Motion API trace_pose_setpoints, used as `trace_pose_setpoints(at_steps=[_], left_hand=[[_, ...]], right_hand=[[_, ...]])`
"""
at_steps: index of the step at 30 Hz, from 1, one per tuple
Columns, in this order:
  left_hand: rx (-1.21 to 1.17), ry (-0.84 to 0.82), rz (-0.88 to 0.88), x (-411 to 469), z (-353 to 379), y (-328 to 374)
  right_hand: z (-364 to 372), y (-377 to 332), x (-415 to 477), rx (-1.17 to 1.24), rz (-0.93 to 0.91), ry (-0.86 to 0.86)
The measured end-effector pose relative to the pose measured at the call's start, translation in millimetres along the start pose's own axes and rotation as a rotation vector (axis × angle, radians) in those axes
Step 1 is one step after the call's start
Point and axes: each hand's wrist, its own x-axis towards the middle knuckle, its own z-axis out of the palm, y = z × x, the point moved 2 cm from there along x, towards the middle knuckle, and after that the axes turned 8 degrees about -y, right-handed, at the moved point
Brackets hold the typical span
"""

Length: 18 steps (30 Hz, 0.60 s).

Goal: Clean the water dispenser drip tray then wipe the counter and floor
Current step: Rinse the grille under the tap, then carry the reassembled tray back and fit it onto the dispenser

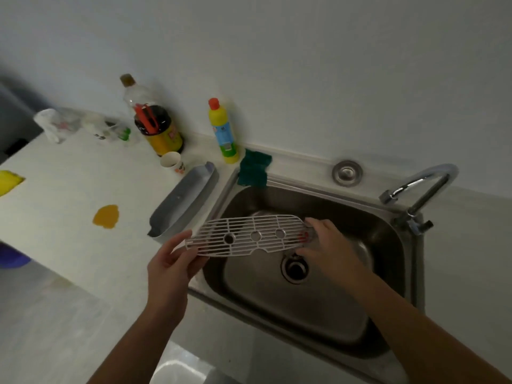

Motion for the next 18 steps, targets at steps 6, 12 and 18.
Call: trace_pose_setpoints(at_steps=[6, 12, 18], left_hand=[[-0.022, 0.067, 0.015, 38, -68, 2], [0.469, 0.138, 0.044, 86, -125, -14], [0.829, 0.166, 0.083, 138, -141, -40]], right_hand=[[-10, -92, 93, -0.19, -0.207, -0.088], [6, -176, 209, -0.309, -0.256, -0.242], [37, -206, 311, -0.423, -0.318, -0.386]])
